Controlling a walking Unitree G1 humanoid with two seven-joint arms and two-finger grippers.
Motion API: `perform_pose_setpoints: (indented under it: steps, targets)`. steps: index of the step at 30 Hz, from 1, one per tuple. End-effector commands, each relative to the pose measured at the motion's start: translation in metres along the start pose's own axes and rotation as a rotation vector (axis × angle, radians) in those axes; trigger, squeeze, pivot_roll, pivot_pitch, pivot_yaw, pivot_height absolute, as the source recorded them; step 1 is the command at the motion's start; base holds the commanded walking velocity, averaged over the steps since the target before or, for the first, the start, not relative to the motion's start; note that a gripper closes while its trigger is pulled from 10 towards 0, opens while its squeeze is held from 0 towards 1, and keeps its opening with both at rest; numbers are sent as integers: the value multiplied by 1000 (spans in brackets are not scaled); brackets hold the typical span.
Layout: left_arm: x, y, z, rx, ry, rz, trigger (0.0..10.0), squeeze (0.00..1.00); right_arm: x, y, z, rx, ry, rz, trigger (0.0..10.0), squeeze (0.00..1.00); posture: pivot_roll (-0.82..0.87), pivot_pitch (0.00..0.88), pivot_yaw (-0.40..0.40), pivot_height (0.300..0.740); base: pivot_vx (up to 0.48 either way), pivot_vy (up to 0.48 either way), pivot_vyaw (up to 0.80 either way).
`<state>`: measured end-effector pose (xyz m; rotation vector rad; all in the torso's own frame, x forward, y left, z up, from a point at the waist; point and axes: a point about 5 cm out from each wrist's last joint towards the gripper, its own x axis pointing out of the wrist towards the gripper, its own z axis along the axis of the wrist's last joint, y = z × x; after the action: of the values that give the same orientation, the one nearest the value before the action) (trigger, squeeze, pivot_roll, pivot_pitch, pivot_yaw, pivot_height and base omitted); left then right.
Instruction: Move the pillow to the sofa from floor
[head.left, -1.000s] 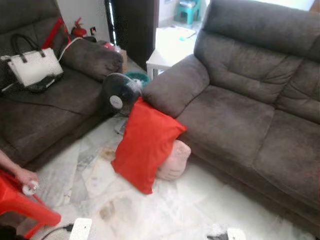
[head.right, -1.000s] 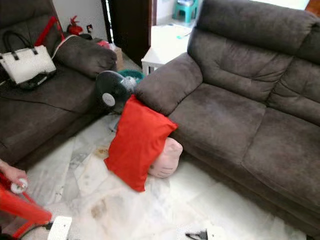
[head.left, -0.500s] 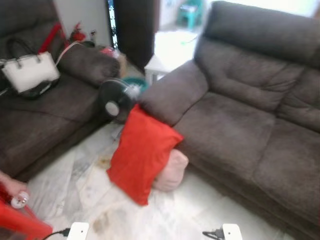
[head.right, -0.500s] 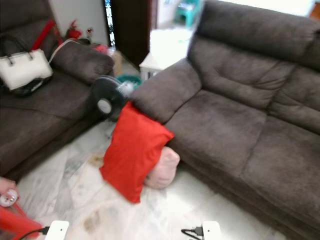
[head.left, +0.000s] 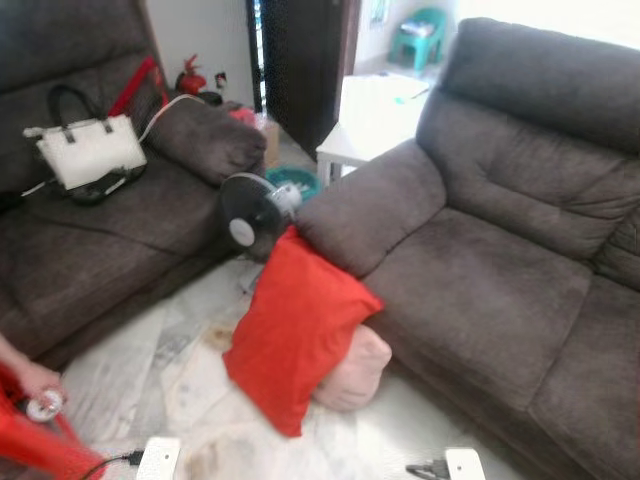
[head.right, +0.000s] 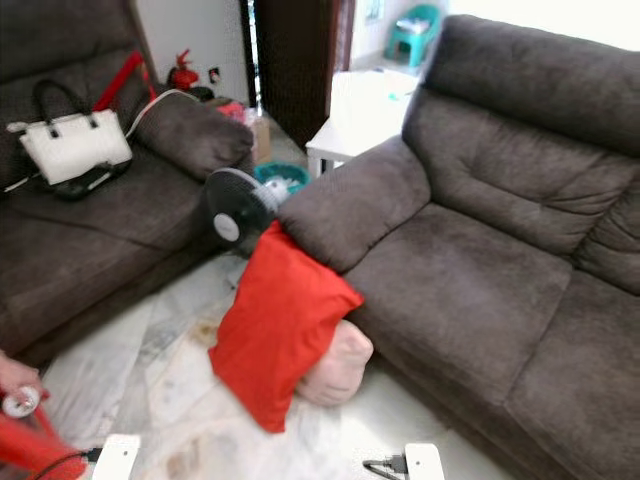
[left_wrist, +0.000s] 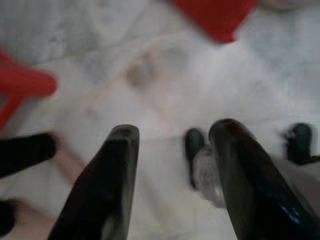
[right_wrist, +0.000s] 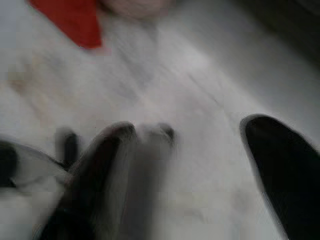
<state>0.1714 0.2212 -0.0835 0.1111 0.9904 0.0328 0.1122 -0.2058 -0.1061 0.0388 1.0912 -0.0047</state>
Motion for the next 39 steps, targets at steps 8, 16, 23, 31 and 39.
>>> perform_pose_setpoints:
  steps: [8, 16, 23, 31, 39]
  targets:
    - [-2, 8, -7, 5, 23, 16, 10000, 0, 3, 4, 9, -20, -23, 14, 10000, 0, 71, 13, -51, 740, 275, 0, 659]
    - [-2, 8, -6, 4, 22, 15, 10000, 0, 2, 4, 9, -16, -22, 14, 10000, 0, 70, 13, -51, 740, 274, 0, 697]
    - [-2, 8, -7, 4, 22, 14, 10000, 0, 2, 4, 9, 10, -23, 10, 10000, 0, 71, 13, -52, 740, 276, 0, 0]
    - [-2, 8, -6, 4, 22, 15, 10000, 0, 2, 4, 8, 33, -30, 4, 10000, 0, 73, 13, -52, 740, 275, 0, 0]
    - [-2, 8, -6, 5, 22, 14, 10000, 0, 2, 4, 8, 27, -23, -6, 10000, 0, 72, 13, -51, 740, 275, 0, -452]
